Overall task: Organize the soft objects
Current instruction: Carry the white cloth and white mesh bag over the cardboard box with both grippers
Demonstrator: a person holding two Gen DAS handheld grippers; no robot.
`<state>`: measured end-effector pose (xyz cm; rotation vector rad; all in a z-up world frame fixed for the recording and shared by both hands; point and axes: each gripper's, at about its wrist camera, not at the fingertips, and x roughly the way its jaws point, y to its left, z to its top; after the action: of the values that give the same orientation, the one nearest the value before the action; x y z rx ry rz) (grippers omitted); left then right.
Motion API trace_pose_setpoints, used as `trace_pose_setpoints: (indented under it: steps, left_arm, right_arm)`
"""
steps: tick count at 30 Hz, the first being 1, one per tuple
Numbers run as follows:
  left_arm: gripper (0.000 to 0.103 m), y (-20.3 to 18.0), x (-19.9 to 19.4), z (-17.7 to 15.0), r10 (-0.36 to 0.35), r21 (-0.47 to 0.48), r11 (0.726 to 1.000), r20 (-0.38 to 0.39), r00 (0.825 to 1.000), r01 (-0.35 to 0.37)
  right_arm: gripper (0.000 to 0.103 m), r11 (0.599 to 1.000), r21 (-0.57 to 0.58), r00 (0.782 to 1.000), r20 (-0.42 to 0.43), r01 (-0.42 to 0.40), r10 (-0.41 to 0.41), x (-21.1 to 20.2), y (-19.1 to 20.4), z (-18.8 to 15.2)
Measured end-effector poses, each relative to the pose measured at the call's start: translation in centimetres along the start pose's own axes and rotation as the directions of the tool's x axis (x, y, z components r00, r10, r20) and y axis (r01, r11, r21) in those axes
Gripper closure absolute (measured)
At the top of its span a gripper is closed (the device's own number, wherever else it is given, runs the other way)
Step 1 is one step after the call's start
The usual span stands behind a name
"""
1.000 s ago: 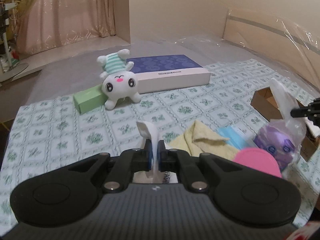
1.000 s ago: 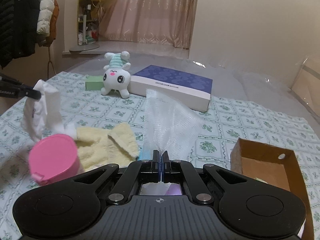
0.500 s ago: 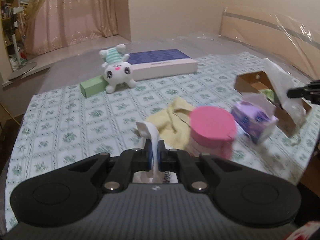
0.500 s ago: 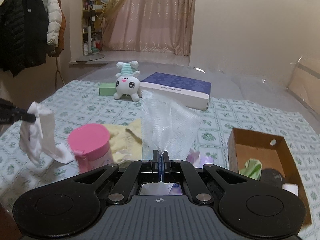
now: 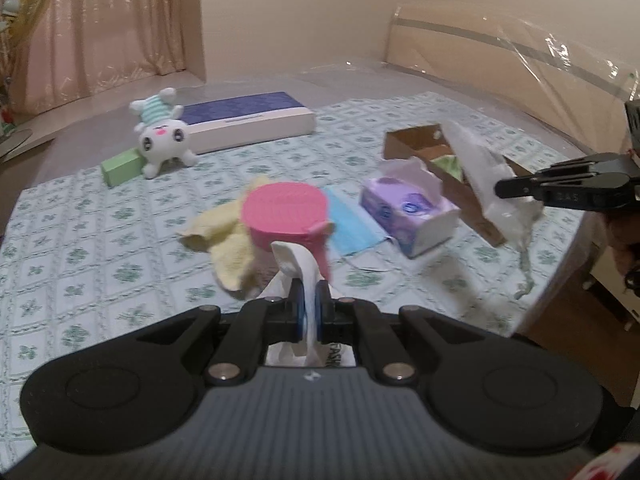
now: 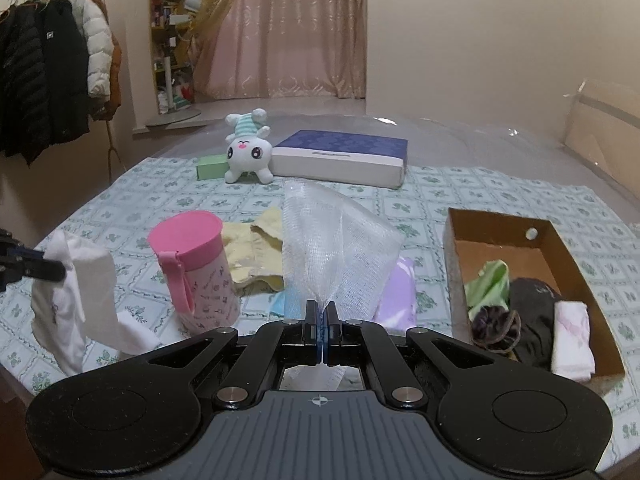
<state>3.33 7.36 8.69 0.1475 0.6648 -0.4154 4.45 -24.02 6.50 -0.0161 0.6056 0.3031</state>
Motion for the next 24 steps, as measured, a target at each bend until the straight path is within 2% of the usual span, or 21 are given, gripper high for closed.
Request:
trace_pose_setpoints:
  steps: [11,24]
  left_arm:
    - [0.099,-6.7,2.3,1.1,-0.072,0.024,0.997,-0.03,0.997,0.073]
    - [0.099,-14.3,5.7,4.9,-0.201,0.092,0.975,-0.019,0.979,0.202]
  right_arm:
    - [0.102,0.999,0.044,1.0,0.006,0.03,-0.03,-1.8,-2.5,-1.5]
    - [0.102,0.988,0.111,0.994,0.021,0.106,-0.109,-4.5,-7.8,-2.6]
